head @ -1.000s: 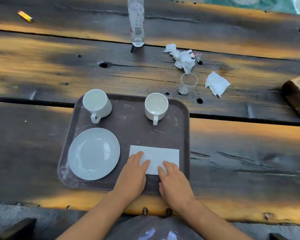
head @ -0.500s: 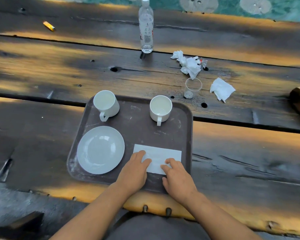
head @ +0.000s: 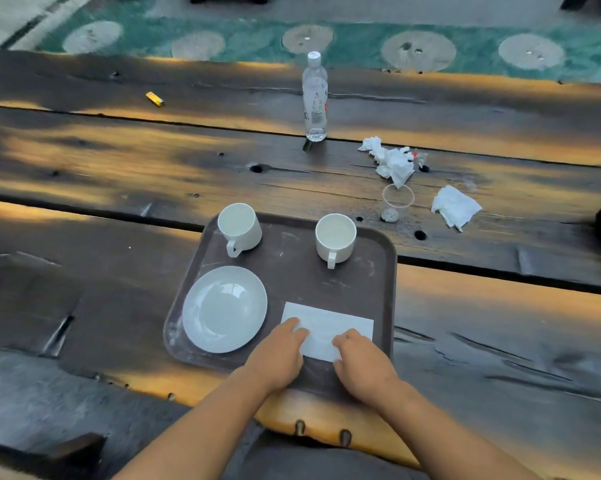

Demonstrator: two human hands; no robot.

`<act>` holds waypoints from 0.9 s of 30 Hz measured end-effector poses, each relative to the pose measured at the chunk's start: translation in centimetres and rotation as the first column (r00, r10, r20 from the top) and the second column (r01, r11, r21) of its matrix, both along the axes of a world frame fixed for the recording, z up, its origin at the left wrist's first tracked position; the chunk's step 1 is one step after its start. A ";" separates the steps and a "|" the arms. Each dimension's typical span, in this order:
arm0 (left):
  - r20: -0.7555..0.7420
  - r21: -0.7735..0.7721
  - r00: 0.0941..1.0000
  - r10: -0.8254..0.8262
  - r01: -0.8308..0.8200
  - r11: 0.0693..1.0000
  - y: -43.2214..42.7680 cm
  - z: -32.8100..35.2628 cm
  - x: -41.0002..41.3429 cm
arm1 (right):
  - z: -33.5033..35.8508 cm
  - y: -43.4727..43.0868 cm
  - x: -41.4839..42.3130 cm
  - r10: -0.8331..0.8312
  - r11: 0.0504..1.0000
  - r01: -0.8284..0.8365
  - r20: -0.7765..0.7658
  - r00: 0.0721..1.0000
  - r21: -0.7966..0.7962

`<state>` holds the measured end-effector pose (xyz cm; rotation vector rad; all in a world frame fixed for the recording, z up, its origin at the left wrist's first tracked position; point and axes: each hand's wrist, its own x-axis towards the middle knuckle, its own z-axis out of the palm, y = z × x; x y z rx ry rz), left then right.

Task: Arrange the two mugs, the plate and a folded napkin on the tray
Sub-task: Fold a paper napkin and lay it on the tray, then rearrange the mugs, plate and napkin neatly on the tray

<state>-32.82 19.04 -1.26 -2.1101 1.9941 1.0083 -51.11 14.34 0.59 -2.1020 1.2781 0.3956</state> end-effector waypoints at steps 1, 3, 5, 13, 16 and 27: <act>-0.015 0.000 1.000 0.013 -0.013 1.000 -0.1 0.4 0.4 | 0.2 -0.2 0.2 -0.019 1.000 0.019 -0.011 1.000 0.002; -0.067 0.024 0.995 0.078 -0.076 0.997 -0.4 0.9 1.6 | 0.6 -1.0 1.0 -0.059 0.998 0.059 -0.031 0.998 -0.014; -0.103 0.030 0.988 0.116 -0.113 0.993 -1.1 1.3 3.2 | 0.6 -1.9 2.3 -0.104 0.994 0.104 -0.023 0.994 -0.033; -0.163 -0.154 0.969 0.185 -0.211 0.965 -4.6 2.7 11.1 | 1.4 -5.2 10.4 -0.291 0.956 0.292 0.095 0.952 0.002; -0.199 -0.148 0.956 0.215 -0.246 0.958 -5.8 2.9 15.3 | 1.5 -6.4 13.8 -0.321 0.946 0.322 0.147 0.935 0.019; -0.166 -0.074 0.961 0.222 -0.237 0.969 -9.5 2.1 25.4 | 1.2 -11.1 20.6 -0.389 0.920 0.390 0.196 0.900 0.034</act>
